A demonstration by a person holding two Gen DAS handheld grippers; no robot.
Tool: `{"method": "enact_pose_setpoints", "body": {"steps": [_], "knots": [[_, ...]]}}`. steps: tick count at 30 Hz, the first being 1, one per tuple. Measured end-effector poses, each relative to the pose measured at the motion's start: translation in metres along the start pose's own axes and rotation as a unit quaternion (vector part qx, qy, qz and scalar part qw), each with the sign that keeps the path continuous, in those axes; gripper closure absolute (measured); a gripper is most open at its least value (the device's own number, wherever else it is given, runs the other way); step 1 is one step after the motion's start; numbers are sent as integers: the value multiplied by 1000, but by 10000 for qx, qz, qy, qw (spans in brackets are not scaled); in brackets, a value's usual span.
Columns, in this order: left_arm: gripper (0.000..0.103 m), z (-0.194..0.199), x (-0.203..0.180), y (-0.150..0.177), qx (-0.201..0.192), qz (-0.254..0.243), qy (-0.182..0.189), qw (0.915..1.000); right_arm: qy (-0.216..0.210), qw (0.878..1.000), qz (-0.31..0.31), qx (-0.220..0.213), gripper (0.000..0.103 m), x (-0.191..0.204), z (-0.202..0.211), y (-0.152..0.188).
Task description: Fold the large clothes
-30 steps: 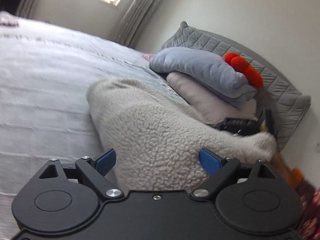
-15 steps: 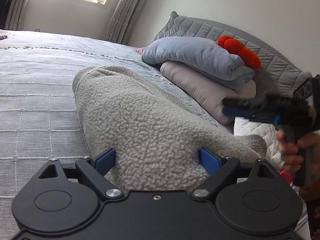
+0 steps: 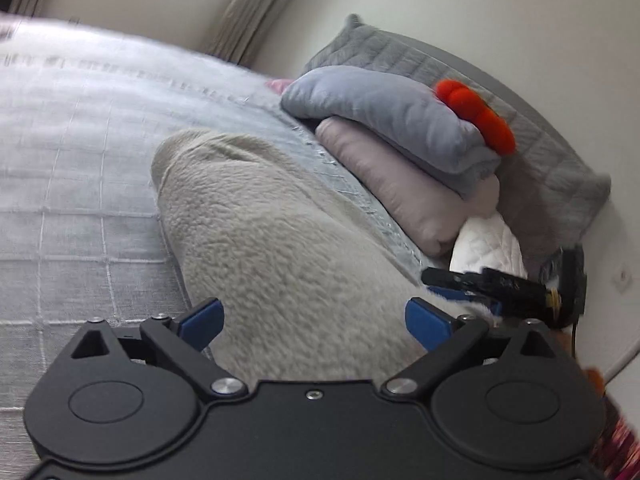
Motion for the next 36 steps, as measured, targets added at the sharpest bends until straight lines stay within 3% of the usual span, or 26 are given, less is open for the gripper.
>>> {"method": "enact_pose_setpoints", "body": {"steps": [1, 5, 7, 11, 14, 16, 22, 27, 32, 36], "knots": [[5, -7, 7, -4, 75, 234, 21, 9997, -2, 10000, -58, 65, 18, -3, -3, -5], [2, -45, 25, -4, 554, 1121, 250, 9918, -83, 9966, -581, 576, 17, -25, -27, -8], [0, -54, 28, -3, 505, 1407, 363, 9881, -105, 9932, -817, 823, 18, -38, -42, 3], [1, -56, 30, -2, 357, 1501, 425, 9871, -697, 9817, -1481, 975, 18, -53, -63, 22], [12, -53, 29, -3, 195, 1512, 399, 9875, -1006, 9728, -1832, 995, 20, -59, -71, 29], [19, -45, 25, -3, 20, 1385, 344, 9898, -1026, 9739, -1778, 969, 23, -54, -70, 31], [26, -11, 31, -17, -322, 1007, 210, 9942, -1046, 9821, -1276, 905, 28, -10, -71, 31], [25, 48, 80, -54, -890, 781, -422, 9921, -1386, 9793, -919, 1153, 30, 70, -118, 42], [27, 78, 144, -61, -785, 588, -1403, 9852, -1359, 9816, -395, 1285, 30, 133, -162, 53], [27, 99, 137, -62, -894, 219, -1364, 9864, -1467, 9804, -99, 1308, 26, 150, -150, 48]]}}
Point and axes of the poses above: each gripper's, at about its wrist camera, not at the fingertips, and z roughly against the way its jaws point, x to its left, y to its underside, the point moved 8 cm from there along -z, roughly the way its jaws point, and after that the axes turned 5 degrees about -y, right-handed, at the moved point
